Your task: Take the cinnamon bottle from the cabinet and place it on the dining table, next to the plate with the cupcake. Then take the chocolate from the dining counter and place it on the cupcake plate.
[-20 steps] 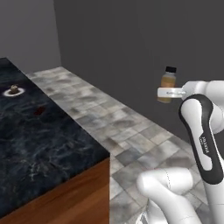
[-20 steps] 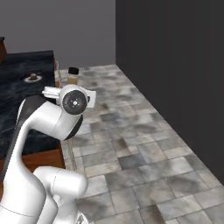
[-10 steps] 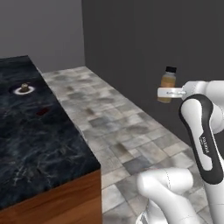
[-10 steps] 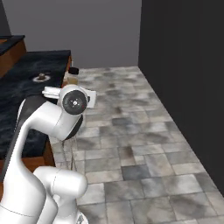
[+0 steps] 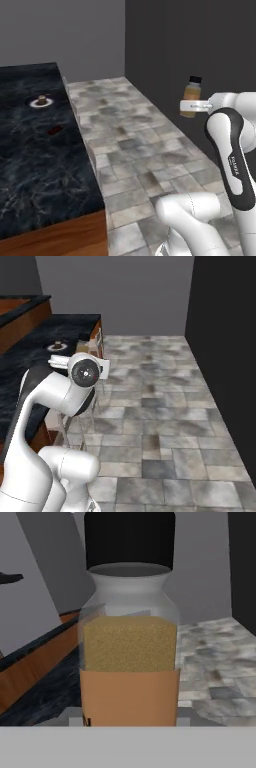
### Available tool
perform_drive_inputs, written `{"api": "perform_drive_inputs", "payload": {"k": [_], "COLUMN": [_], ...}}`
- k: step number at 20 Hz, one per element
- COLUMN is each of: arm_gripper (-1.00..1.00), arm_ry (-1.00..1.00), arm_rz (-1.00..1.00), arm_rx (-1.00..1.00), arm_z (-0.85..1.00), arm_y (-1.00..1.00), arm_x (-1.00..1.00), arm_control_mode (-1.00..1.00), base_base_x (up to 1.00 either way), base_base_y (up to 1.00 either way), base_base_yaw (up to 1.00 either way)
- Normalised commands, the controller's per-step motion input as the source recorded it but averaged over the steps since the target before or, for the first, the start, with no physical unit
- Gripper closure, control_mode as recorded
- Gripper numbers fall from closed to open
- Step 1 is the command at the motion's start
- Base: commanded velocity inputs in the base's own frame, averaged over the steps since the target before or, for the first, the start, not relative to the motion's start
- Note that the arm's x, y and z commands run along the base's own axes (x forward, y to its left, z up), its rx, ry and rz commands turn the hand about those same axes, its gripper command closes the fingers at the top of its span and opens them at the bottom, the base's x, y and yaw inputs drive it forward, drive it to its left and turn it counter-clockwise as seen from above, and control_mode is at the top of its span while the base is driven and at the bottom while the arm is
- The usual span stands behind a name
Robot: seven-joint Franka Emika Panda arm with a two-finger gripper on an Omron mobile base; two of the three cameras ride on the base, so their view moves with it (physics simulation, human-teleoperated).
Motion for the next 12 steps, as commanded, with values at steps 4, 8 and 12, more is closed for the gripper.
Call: {"api": "perform_drive_inputs", "payload": {"k": [4,8,12], "arm_gripper": [1.0,1.0,1.0], "arm_ry": [0.0,0.0,0.0], "arm_rz": [0.0,0.0,0.0], "arm_rx": [0.0,0.0,0.0], "arm_z": [0.0,0.0,0.0], "arm_y": [0.0,0.0,0.0], "arm_x": [0.0,0.0,0.0], "arm_control_mode": [1.0,1.0,1.0], "base_base_x": [0.57,0.55,0.51], "base_base_y": [-0.42,-0.45,-0.45], "base_base_yaw": [0.32,0.29,0.3]}}
